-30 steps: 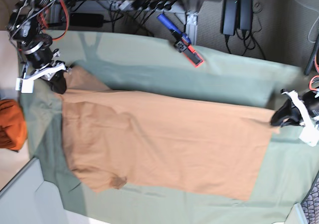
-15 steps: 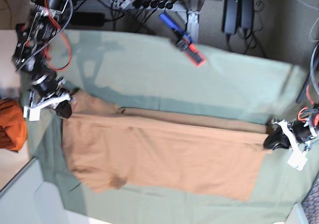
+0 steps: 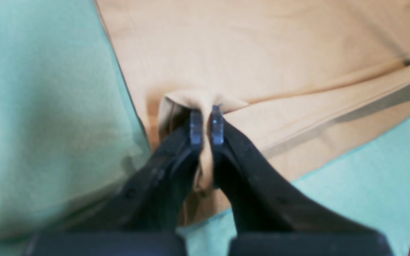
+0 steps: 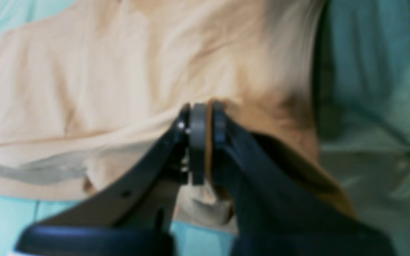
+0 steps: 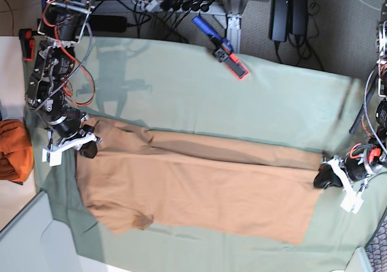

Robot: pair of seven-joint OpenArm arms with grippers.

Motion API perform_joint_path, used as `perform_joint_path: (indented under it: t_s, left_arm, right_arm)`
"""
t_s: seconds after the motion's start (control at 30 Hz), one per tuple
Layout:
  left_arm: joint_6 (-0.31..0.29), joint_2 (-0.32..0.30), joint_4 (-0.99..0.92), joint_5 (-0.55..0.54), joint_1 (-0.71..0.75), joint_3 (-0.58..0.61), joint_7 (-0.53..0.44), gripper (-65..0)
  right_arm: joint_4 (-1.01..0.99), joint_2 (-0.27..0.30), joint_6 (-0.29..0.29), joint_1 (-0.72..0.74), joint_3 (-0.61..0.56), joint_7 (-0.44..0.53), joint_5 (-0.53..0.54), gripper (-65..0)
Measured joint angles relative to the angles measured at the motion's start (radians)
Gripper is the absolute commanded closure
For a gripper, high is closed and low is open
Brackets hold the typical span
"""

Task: Fold the T-shirt properly
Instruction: 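Lift the shirt edge with both grippers and fold it lengthwise over itself, then release and regrasp the folded shirt edge with both grippers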

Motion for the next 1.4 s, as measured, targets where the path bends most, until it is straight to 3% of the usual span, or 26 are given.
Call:
perform_joint_path:
  t_s: [0.2, 0.27, 0.3, 0.4, 0.47, 0.57, 0.67, 0.93, 1.1, 1.4]
  left_arm:
    - [0.0, 0.0, 0.0, 0.022, -0.002, 0.0, -0.014, -0.3]
    - [0.0, 0.0, 0.0, 0.022, -0.002, 0.0, -0.014, -9.5]
    - [0.0, 0.0, 0.0, 0.021, -0.002, 0.0, -0.014, -13.9]
    - [0.0, 0.0, 0.0, 0.023, -0.002, 0.0, -0.014, -27.5]
    - [0.0, 0.0, 0.0, 0.019, -0.002, 0.0, 0.014, -32.5]
    - [0.0, 0.0, 0.0, -0.034, -0.002, -0.002, 0.14, -32.7]
    - [0.0, 0.001, 0.0, -0.119, -0.001, -0.026, 0.2, -32.7]
    - [0.001, -0.023, 0.002, -0.254, -0.002, -0.254, 0.266, -32.7]
    - [0.0, -0.018, 0.003, -0.294, 0.017, -0.246, 0.288, -32.7]
    - [0.001, -0.001, 0.002, -0.323, 0.101, -0.245, 0.293, -32.7]
  right_arm:
    - [-0.002, -0.01, 0.0, -0.001, 0.0, 0.024, -0.032, 0.0]
    - [-0.002, -0.01, 0.0, -0.001, 0.0, 0.035, -0.032, 0.0]
    - [-0.002, -0.01, 0.0, -0.001, 0.0, 0.035, -0.032, -6.1]
    - [-0.002, -0.01, 0.0, -0.001, 0.0, 0.035, -0.053, -32.5]
    - [-0.002, -0.016, 0.0, -0.001, 0.0, 0.035, -0.07, -42.8]
    - [-0.002, -0.024, 0.0, -0.002, 0.0, 0.035, -0.07, -43.4]
    - [-0.002, -0.024, 0.0, -0.002, 0.01, 0.035, -0.07, -43.4]
    - [0.001, -0.024, 0.0, -0.001, 0.232, -0.041, -0.047, -43.4]
    - [0.002, -0.024, 0.0, -0.03, 0.324, -0.049, -0.046, -43.4]
    - [0.002, -0.032, 0.0, -0.149, 0.328, -0.059, 0.013, -43.3]
